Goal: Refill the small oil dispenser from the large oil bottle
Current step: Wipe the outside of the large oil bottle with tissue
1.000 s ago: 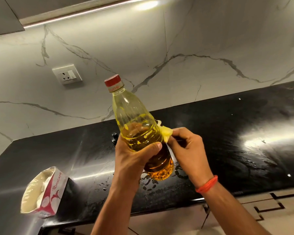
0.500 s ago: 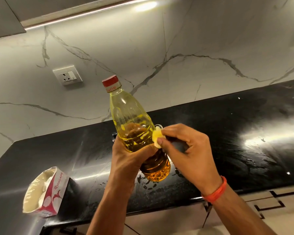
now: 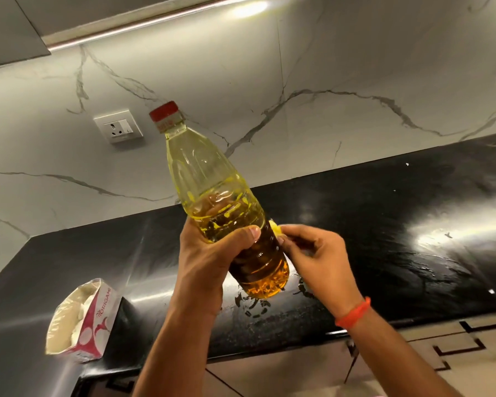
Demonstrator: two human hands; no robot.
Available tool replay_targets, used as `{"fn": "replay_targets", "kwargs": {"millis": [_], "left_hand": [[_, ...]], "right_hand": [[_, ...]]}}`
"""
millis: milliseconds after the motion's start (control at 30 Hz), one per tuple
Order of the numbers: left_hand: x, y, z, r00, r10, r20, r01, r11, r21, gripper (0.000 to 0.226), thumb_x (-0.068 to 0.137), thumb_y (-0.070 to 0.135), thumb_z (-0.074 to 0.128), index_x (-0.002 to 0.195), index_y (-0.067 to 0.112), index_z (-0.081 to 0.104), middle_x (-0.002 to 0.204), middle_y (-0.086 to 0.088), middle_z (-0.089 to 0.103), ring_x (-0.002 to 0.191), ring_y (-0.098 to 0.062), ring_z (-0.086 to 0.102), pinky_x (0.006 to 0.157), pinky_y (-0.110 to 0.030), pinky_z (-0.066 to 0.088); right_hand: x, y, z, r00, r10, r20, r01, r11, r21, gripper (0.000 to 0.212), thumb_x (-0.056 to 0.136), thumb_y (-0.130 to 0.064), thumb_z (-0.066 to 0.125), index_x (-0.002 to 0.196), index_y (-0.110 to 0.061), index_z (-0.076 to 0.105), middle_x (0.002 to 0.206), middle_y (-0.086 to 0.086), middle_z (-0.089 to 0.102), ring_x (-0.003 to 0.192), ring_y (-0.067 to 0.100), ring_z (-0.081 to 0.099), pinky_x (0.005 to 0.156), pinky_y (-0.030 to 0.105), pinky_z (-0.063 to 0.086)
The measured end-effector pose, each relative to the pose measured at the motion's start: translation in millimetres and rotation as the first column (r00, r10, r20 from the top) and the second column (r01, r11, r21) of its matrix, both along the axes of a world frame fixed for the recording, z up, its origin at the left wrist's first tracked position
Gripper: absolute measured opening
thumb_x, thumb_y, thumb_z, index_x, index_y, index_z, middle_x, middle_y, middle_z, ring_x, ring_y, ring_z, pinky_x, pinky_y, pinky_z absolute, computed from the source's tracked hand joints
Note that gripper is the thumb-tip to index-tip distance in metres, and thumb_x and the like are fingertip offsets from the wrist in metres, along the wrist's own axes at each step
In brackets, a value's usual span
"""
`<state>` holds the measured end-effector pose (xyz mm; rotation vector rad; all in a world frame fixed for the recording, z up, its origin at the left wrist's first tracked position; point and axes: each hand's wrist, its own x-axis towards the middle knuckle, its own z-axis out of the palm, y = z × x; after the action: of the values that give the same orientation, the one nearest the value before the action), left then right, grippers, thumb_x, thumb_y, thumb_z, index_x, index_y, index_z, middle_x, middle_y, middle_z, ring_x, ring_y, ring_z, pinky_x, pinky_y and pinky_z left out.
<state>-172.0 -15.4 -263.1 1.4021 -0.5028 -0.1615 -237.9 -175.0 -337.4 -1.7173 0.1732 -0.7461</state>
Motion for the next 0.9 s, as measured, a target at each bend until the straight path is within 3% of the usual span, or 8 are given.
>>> {"fn": "replay_targets", "kwargs": {"millis": [100,233,367,467,567,667,767,900], "left_hand": [[3.7,-0.9,1.4,0.999,0.047,-0.015,-0.047,0.999,0.006,0.067,0.053,0.032,0.086,0.116,0.03,0.063,0.099,0.003,0.077,0.092,-0.018,0.076,0.072,-0.023,0.058],[2.9,-4.8,1.2,0.998,0.067,0.005,-0.067,0.998,0.017,0.066,0.055,0.033,0.084,0.116,0.023,0.061,0.093,0.001,0.076,0.083,-0.017,0.076,0.067,-0.021,0.058],[-2.8,-10.5,-2.3,0.999,0.049,0.004,-0.049,0.998,0.028,0.058,0.063,0.019,0.084,0.117,0.017,0.062,0.091,-0.005,0.076,0.08,-0.021,0.075,0.066,-0.024,0.058],[-2.0,-10.1,-1.4,0.998,0.064,-0.018,-0.064,0.998,0.016,0.066,0.057,0.026,0.086,0.118,0.021,0.061,0.094,-0.001,0.076,0.086,-0.019,0.075,0.071,-0.025,0.058],[-2.2,-7.5,0.7,0.997,0.067,-0.032,-0.067,0.998,0.006,0.074,0.052,0.034,0.085,0.121,0.024,0.061,0.103,-0.001,0.076,0.094,-0.02,0.075,0.074,-0.025,0.059],[-2.2,-6.3,2.7,0.997,0.067,-0.042,-0.068,0.998,-0.02,0.068,0.053,0.032,0.085,0.117,0.028,0.063,0.099,0.002,0.077,0.093,-0.02,0.075,0.073,-0.024,0.059],[0.6,-4.9,5.4,0.996,0.07,-0.058,-0.072,0.997,-0.034,0.068,0.053,0.031,0.084,0.118,0.024,0.064,0.095,0.002,0.075,0.091,-0.02,0.075,0.075,-0.029,0.059],[1.8,-8.4,9.2,0.993,0.081,-0.088,-0.088,0.993,-0.077,0.073,0.056,0.031,0.083,0.124,0.017,0.062,0.102,-0.003,0.075,0.096,-0.022,0.074,0.078,-0.031,0.059]], "right_hand": [[-13.0,7.9,0.1,0.985,-0.074,0.157,0.099,0.983,-0.157,0.016,0.087,-0.015,0.078,0.103,-0.013,0.078,0.096,-0.007,0.075,0.09,0.01,0.072,0.077,0.031,0.06],[-21.8,28.6,14.0,0.966,-0.033,0.255,0.116,0.941,-0.319,0.014,0.083,-0.011,0.081,0.097,-0.009,0.078,0.104,0.002,0.069,0.096,0.014,0.068,0.079,0.025,0.057],[-15.3,33.6,27.9,0.95,-0.084,0.299,0.186,0.924,-0.333,0.012,0.084,-0.015,0.078,0.094,-0.009,0.078,0.103,0.003,0.069,0.094,0.01,0.067,0.08,0.019,0.056],[-8.0,25.9,29.1,0.949,-0.124,0.29,0.197,0.951,-0.238,0.011,0.087,-0.014,0.077,0.097,-0.008,0.075,0.097,0.001,0.071,0.089,0.009,0.068,0.079,0.017,0.054],[-0.6,14.6,16.6,0.978,-0.143,0.154,0.155,0.986,-0.068,0.015,0.09,-0.012,0.075,0.105,-0.012,0.074,0.096,-0.005,0.073,0.091,0.009,0.07,0.081,0.023,0.058],[3.8,4.7,-2.8,1.0,-0.009,-0.002,0.009,0.988,0.157,0.019,0.091,-0.01,0.072,0.106,-0.021,0.076,0.091,-0.006,0.076,0.088,0.01,0.072,0.08,0.025,0.058],[0.3,4.0,-21.3,0.994,0.104,-0.045,-0.081,0.93,0.359,0.019,0.091,-0.01,0.072,0.099,-0.026,0.078,0.086,0.0,0.077,0.079,0.012,0.07,0.074,0.025,0.058],[-5.7,21.5,-35.7,0.963,0.271,0.015,-0.229,0.78,0.583,0.013,0.09,-0.004,0.073,0.096,-0.014,0.078,0.086,0.009,0.077,0.076,0.015,0.069,0.07,0.027,0.056]]}}
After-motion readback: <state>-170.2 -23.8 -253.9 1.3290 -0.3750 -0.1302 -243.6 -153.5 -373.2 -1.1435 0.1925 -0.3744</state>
